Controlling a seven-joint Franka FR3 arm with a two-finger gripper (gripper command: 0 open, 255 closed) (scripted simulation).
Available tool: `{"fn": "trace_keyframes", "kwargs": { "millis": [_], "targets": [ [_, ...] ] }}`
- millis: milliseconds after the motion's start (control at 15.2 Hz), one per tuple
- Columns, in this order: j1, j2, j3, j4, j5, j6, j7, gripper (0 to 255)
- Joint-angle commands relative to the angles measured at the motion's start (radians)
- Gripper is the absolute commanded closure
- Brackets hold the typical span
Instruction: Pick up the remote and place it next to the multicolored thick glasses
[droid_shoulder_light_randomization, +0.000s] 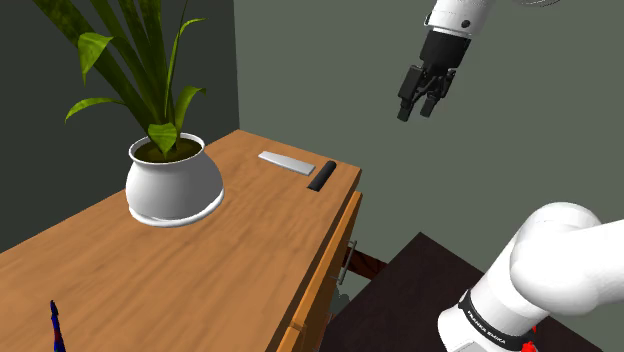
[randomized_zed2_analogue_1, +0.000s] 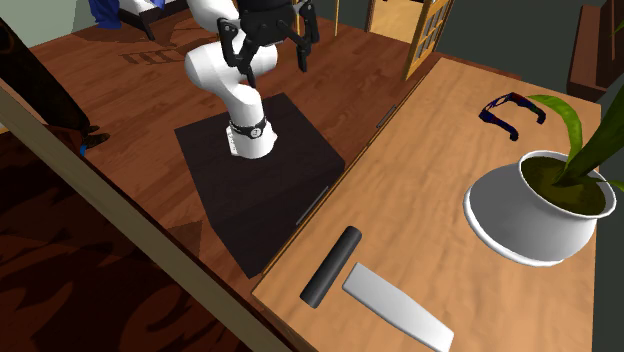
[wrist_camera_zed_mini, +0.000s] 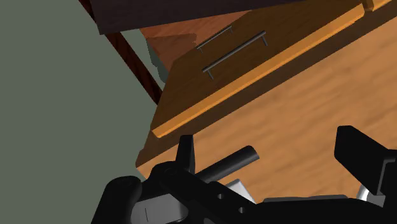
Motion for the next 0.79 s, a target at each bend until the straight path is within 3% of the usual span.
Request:
{"fn": "trace_keyframes", "kwargs": {
  "millis": [0,726],
  "targets": [
    [0.000,0.000,0.000,0.000,0.000,0.000,0.000,0],
    [-0.070,0.314,0.045,-0.039,0.139,0.323,0.327,0]
  ]
}}
